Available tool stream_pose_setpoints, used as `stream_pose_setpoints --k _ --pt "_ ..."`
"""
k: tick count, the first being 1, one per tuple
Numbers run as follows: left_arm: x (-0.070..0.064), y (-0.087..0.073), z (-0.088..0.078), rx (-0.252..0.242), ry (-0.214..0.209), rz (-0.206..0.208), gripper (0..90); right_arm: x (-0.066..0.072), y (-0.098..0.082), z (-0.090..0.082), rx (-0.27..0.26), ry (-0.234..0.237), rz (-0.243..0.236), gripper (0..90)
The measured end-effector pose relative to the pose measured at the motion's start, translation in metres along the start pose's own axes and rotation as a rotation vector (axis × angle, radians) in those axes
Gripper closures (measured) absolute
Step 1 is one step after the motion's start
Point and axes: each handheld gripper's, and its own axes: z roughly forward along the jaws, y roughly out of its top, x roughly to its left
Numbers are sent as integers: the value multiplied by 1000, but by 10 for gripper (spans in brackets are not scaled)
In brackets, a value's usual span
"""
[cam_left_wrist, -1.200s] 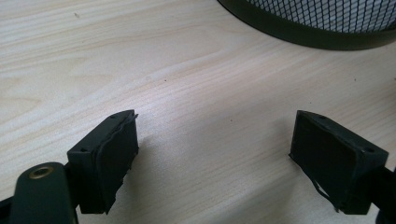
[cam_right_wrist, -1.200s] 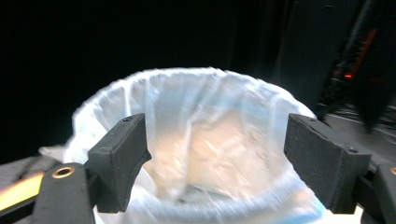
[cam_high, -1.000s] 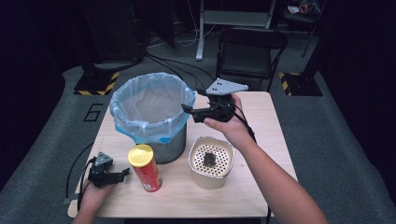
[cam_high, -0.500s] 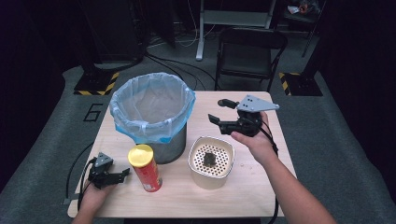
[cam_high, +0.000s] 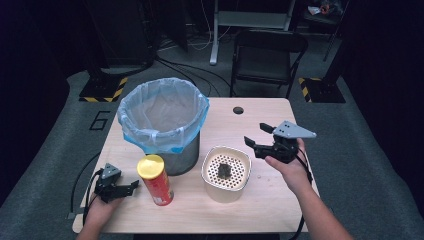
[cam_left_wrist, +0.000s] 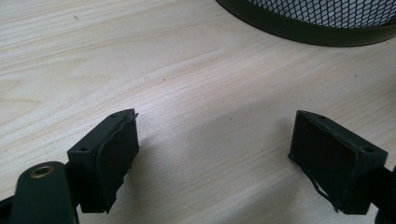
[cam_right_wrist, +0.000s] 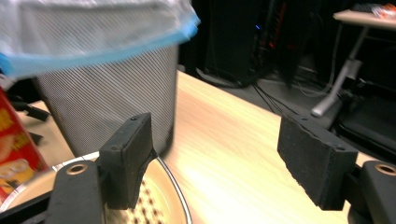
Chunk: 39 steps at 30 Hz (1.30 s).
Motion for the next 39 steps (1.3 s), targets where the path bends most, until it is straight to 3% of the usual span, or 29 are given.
stream_pose_setpoints --k 9,12,18,22,31,33,37,39 --pt "-1 0 0 3 1 12 141 -10 -30 -13 5 -71 62 262" --pt "-1 0 -1 12 -20 10 136 -11 -40 -15 16 -95 61 262" --pt "-2 0 -1 16 -17 12 143 -12 -64 -22 41 -140 50 262" --pt "-2 0 -2 13 -8 14 153 -12 -81 -28 44 -167 73 262" --pt "-1 1 -6 4 -15 -17 164 -15 -110 -31 67 -205 99 263" --pt "0 2 -11 -13 -25 -35 164 -15 -116 -30 72 -217 100 263" --pt "2 6 -21 -32 -29 -120 164 -16 -122 -28 86 -226 96 263" --pt "4 9 -26 -37 -35 -126 164 -17 -124 -28 85 -232 106 263"
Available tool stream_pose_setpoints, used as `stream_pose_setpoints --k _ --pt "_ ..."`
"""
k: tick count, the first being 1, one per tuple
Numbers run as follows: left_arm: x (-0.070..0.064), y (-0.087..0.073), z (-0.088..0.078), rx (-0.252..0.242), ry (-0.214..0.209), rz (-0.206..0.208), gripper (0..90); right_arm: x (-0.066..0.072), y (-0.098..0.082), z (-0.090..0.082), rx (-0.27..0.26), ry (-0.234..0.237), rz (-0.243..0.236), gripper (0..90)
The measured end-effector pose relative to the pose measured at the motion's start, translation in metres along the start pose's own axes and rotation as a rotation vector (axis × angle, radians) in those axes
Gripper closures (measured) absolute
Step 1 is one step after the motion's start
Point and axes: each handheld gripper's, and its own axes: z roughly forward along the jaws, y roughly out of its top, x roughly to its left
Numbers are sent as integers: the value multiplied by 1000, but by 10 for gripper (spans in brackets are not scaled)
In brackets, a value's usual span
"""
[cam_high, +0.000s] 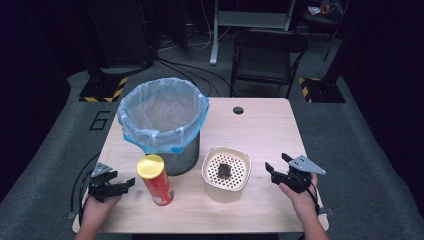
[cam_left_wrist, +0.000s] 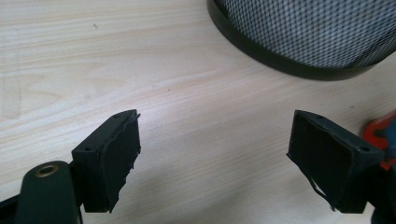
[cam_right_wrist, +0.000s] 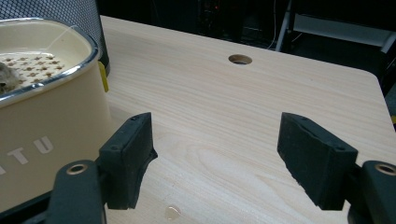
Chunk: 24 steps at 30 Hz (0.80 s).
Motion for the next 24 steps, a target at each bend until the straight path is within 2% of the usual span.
stream_pose_setpoints --k 4,5,6,9,16,19,23,24 --pt "-4 8 -14 2 -40 -5 204 -3 -4 2 5 -6 3 264" --pt "-5 9 -18 2 -41 8 204 -3 -6 2 8 -6 2 264" --pt "-7 10 -22 8 -46 38 204 -4 -7 2 12 -7 3 265" --pt "-17 10 -35 -9 -51 87 188 -6 -9 3 21 -9 11 265" --pt "-46 11 -58 -49 -102 150 117 -12 -13 4 30 -18 41 264" --pt "-57 12 -63 -54 -137 190 116 -13 -14 4 32 -23 52 264" --pt "-70 12 -63 -47 -173 217 116 -14 -15 5 41 -18 50 264" --pt "-73 12 -62 -42 -184 212 116 -14 -15 5 40 -19 50 264"
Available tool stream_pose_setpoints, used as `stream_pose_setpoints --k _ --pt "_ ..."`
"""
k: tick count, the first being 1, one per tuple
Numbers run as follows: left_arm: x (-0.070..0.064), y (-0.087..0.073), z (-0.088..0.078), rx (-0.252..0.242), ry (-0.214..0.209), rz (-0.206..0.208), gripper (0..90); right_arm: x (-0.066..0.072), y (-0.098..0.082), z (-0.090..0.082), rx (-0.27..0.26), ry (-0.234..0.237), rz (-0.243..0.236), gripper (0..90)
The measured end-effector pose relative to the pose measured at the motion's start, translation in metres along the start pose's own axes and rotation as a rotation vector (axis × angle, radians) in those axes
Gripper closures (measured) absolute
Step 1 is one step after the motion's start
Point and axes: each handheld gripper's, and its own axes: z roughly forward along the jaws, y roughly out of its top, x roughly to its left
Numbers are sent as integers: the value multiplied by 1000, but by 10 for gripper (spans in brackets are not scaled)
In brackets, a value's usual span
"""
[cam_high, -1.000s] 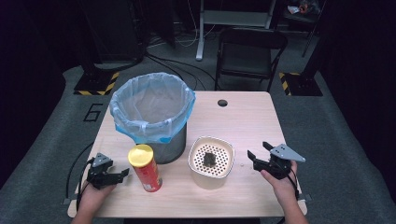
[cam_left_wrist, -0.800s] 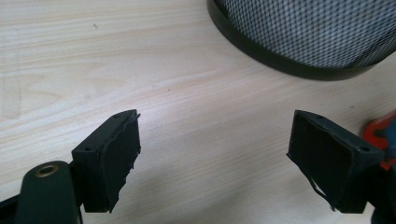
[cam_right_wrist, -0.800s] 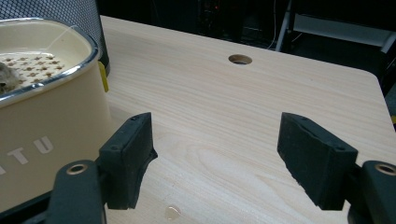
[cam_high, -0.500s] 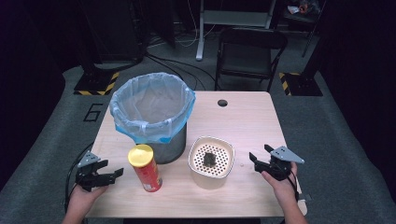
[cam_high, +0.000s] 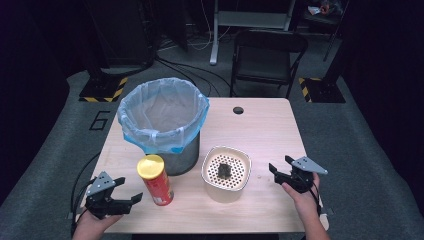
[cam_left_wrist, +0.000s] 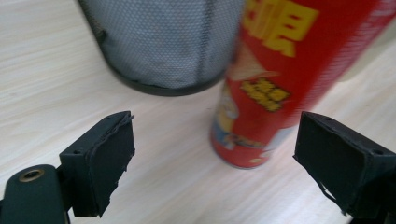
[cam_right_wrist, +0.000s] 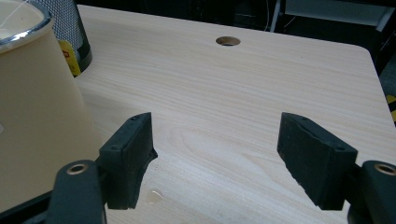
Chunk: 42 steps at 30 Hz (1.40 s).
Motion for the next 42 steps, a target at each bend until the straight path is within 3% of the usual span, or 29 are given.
stream_pose_setpoints --k 8,11,16,24,29,34,42 --pt "-16 7 20 2 -69 10 116 -2 -1 1 10 4 3 263" --pt "-21 10 29 -2 -80 42 116 -3 -2 1 11 5 6 264" --pt "-24 9 42 -6 -95 34 119 -4 -2 1 12 4 2 264" --pt "-22 -2 54 -54 -86 7 139 -5 -3 2 14 3 9 263" --pt "-23 -4 59 -72 -88 22 142 -6 -2 1 11 0 11 264" --pt "-26 -3 64 -60 -97 48 148 -6 -3 2 14 3 5 264" --pt "-26 -5 68 -78 -75 69 177 -5 -3 2 17 6 -2 264"
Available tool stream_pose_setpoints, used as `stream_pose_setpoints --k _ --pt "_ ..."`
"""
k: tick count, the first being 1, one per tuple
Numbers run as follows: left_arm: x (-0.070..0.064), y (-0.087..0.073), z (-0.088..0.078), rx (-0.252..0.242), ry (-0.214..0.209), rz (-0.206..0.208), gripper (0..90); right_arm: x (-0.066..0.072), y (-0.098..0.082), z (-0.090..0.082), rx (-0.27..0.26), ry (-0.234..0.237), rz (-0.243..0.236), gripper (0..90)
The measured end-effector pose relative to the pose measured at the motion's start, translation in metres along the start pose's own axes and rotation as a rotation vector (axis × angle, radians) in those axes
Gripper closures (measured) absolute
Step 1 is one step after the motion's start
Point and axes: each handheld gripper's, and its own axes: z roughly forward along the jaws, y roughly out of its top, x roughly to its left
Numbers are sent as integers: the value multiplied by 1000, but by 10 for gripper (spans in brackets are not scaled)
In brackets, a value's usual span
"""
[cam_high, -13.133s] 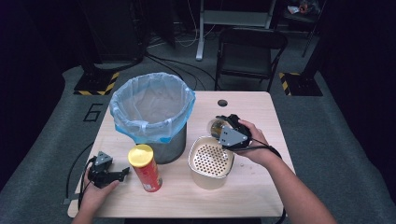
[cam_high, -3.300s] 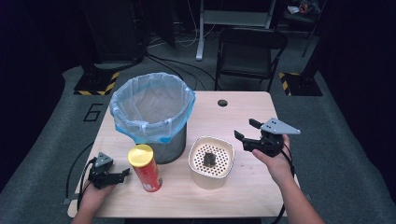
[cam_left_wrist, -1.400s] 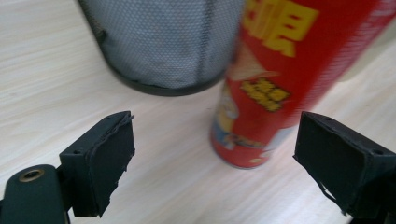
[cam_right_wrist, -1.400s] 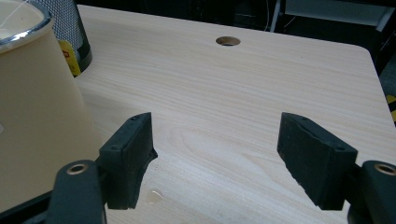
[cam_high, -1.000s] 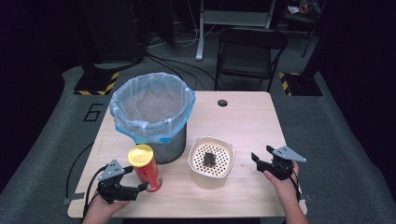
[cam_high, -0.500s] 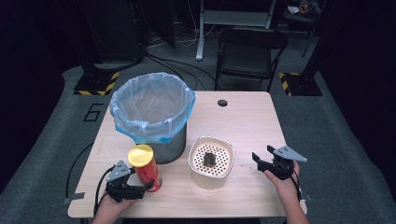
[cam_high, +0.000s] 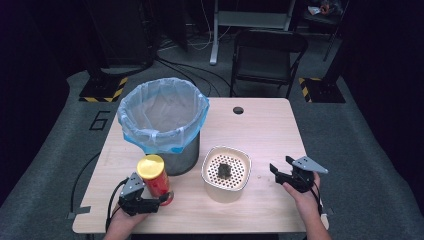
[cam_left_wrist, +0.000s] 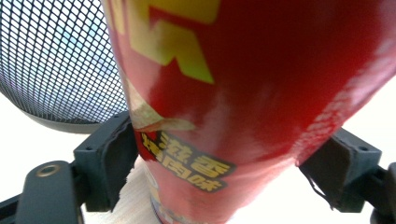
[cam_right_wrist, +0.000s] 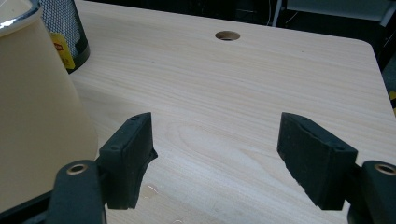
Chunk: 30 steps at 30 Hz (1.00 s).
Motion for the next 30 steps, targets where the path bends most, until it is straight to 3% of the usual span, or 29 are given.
stream_pose_setpoints --k 8,14,20,30 --pt "-4 0 -1 5 23 36 228 0 0 0 -1 -1 4 264" --pt "-9 4 -5 -7 9 54 236 0 0 1 1 -3 -2 264" --pt "-11 8 -11 -14 14 49 236 1 -1 1 5 -5 3 264" --pt "-17 26 -31 4 -14 25 237 0 -2 1 5 -5 11 264"
